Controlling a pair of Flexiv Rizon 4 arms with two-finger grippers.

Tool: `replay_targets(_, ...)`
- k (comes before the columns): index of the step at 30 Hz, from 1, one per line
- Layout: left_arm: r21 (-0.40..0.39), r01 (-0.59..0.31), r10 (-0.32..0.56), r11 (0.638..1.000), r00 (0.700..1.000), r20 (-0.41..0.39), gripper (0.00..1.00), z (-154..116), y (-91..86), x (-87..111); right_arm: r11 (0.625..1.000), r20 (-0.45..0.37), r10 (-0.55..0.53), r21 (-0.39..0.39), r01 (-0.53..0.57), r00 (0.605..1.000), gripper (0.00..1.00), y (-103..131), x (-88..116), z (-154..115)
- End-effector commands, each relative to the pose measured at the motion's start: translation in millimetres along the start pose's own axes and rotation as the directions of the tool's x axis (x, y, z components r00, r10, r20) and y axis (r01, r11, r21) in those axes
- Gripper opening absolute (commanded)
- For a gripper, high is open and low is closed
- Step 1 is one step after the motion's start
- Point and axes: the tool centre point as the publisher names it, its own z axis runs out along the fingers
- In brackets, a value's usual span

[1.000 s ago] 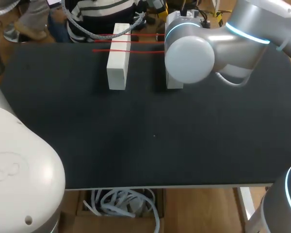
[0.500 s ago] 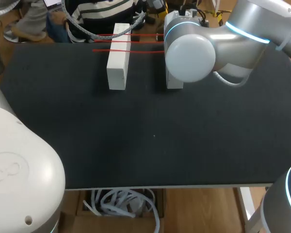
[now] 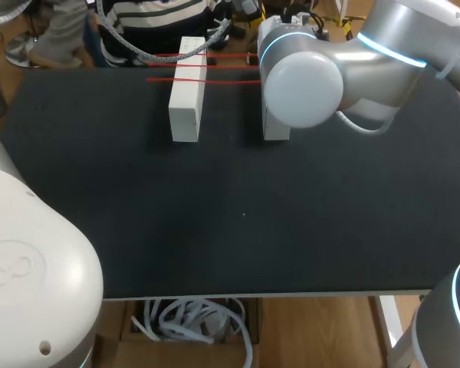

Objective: Grab the tape and strap the tape.

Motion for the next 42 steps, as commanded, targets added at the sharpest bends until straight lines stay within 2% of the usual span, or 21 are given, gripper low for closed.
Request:
replay_targets(1,-0.004,0.001,-0.001,1.000,1.000,-0.002,0.00,-1,-1.0,-0.4,1.000,-0.007,-0.007,-0.007,0.007,1.000,0.00,2,-2,3)
replay_targets(28,-0.004,0.001,-0.001,1.000,1.000,-0.002,0.00,-1,-1.0,-0.4,0.998,-0.038,-0.045,-0.048,0.043,0.998,0.00,14,7,1)
replay_targets(42,-0.004,0.001,-0.001,1.000,1.000,-0.002,0.00,-1,-1.0,-0.4,0.997,-0.056,-0.075,-0.034,0.073,0.996,0.00,14,7,4)
